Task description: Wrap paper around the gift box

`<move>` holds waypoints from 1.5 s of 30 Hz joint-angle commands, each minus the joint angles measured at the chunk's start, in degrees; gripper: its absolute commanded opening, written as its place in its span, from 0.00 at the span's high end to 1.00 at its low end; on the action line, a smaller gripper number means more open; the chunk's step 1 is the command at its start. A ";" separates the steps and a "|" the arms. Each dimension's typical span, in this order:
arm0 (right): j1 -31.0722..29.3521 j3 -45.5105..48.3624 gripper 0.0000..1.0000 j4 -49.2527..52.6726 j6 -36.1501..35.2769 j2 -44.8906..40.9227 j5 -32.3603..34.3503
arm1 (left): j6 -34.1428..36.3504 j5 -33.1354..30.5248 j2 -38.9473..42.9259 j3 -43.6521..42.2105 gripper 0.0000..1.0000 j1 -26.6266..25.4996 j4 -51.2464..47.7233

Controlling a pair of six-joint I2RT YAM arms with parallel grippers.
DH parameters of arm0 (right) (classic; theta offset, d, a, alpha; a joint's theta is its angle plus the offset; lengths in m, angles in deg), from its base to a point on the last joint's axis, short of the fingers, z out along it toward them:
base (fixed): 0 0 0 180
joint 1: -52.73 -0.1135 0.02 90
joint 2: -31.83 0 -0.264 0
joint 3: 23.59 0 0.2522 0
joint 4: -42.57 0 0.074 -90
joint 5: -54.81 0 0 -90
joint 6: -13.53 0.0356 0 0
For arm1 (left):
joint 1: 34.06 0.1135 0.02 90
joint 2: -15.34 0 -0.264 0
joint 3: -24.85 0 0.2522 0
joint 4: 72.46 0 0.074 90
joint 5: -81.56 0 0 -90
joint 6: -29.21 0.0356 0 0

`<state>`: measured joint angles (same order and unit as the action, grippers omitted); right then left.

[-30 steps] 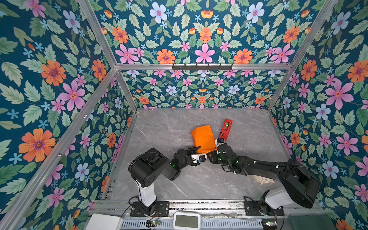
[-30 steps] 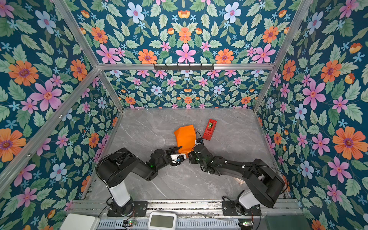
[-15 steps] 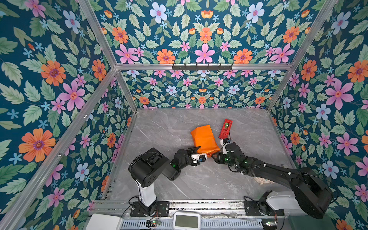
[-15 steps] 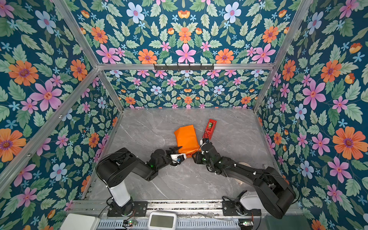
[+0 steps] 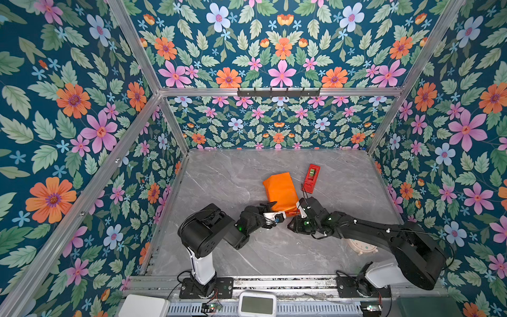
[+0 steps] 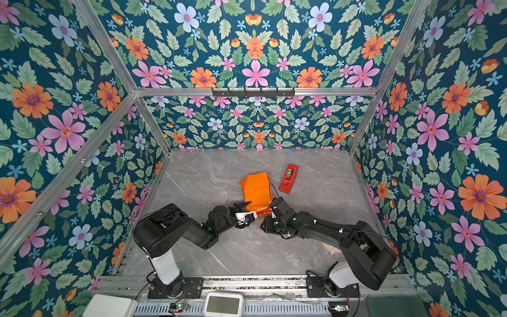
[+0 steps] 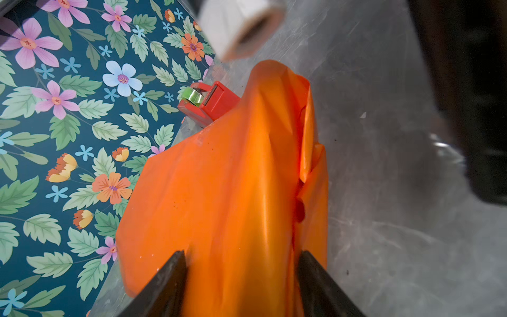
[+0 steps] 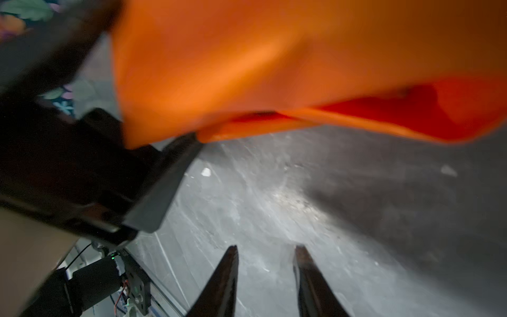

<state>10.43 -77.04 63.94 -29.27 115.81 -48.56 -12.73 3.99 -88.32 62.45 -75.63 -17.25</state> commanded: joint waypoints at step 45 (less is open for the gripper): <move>-4.34 -16.99 0.51 30.12 -10.79 15.33 -1.01 | -0.86 -1.00 -0.93 0.09 0.33 0.01 -3.40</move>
<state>6.30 -95.29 99.61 -39.63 130.87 -46.00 -12.71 3.53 -88.96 62.49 -75.67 -16.35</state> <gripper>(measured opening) 0.487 0.667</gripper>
